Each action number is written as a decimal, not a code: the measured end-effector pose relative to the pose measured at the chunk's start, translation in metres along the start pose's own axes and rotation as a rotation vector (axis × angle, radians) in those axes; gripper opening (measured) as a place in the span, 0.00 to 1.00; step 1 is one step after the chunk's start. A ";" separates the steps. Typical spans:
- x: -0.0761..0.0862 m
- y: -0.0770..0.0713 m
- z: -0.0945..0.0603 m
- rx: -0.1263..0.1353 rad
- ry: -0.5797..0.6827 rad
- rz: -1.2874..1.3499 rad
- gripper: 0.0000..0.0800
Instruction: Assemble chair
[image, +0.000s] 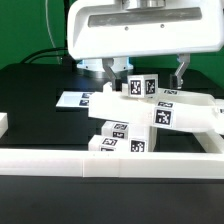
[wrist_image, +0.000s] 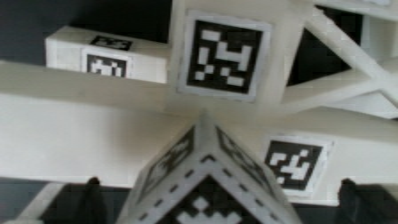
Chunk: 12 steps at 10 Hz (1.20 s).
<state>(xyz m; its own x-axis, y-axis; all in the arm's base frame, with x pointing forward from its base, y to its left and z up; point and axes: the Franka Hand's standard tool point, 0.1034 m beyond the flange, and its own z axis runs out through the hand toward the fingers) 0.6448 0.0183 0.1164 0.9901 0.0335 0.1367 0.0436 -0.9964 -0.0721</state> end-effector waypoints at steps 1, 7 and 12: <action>0.000 0.002 0.000 -0.002 -0.001 -0.079 0.81; -0.007 -0.006 -0.001 0.015 -0.111 -0.156 0.81; -0.006 -0.005 0.000 0.024 -0.197 -0.158 0.80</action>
Offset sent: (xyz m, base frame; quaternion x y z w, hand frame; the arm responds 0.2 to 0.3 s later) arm 0.0022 0.0090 0.0093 0.0071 -0.0181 -0.0441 0.9988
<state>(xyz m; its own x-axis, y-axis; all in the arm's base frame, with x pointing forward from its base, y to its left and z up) 0.6384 0.0234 0.1160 0.9775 0.2054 -0.0474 0.2007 -0.9756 -0.0888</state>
